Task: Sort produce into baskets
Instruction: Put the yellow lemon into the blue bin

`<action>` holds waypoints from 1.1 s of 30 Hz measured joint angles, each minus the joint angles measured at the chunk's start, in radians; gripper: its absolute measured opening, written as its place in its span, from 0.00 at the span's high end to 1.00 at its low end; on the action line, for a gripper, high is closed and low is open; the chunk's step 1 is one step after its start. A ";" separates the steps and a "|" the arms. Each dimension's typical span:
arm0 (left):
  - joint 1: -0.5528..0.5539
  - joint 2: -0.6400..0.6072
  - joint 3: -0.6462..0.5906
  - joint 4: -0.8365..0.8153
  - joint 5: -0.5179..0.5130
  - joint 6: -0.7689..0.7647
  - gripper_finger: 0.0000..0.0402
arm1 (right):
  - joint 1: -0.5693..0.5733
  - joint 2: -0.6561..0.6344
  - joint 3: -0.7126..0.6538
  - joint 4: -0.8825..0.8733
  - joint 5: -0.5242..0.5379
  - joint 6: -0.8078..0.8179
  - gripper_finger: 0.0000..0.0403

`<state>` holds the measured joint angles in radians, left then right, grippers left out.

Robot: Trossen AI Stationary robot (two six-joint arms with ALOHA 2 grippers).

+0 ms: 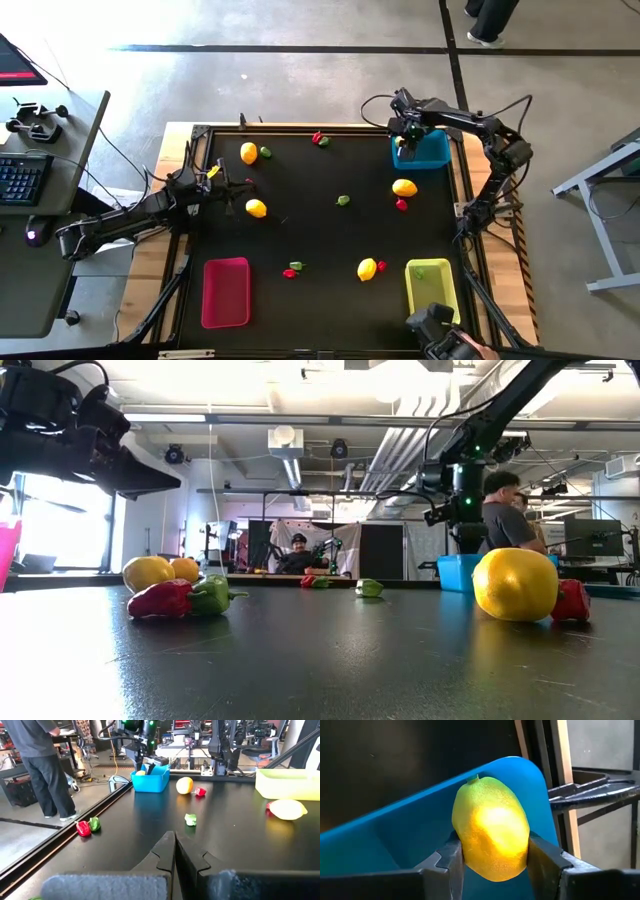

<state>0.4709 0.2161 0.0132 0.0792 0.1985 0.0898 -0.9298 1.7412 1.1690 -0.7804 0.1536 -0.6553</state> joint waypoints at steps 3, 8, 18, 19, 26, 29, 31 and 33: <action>0.000 0.000 0.000 0.000 0.000 0.000 1.00 | 0.000 0.000 0.000 0.010 -0.010 0.000 0.63; 0.000 0.000 0.000 -0.004 0.000 -0.006 1.00 | 0.000 0.000 0.000 0.008 -0.013 0.000 0.63; 0.000 0.000 0.000 -0.007 0.000 -0.006 1.00 | 0.000 0.048 0.000 0.016 -0.005 0.010 0.63; 0.000 0.000 0.000 -0.007 0.000 -0.006 1.00 | 0.000 0.048 0.000 0.020 -0.004 0.010 0.63; 0.000 0.000 0.000 -0.007 0.000 -0.007 1.00 | -0.002 0.048 0.000 0.030 0.003 0.030 0.49; 0.000 0.000 0.000 -0.007 0.000 -0.007 1.00 | -0.003 0.048 0.000 0.036 0.023 0.046 0.41; 0.000 0.000 0.000 -0.007 0.000 -0.007 1.00 | -0.003 0.048 0.000 0.037 0.035 0.048 0.37; 0.000 0.000 0.000 -0.007 0.000 -0.007 1.00 | -0.002 0.048 0.000 0.035 0.045 0.047 0.34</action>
<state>0.4709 0.2161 0.0128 0.0723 0.1984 0.0830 -0.9317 1.7893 1.1694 -0.7455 0.1990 -0.6083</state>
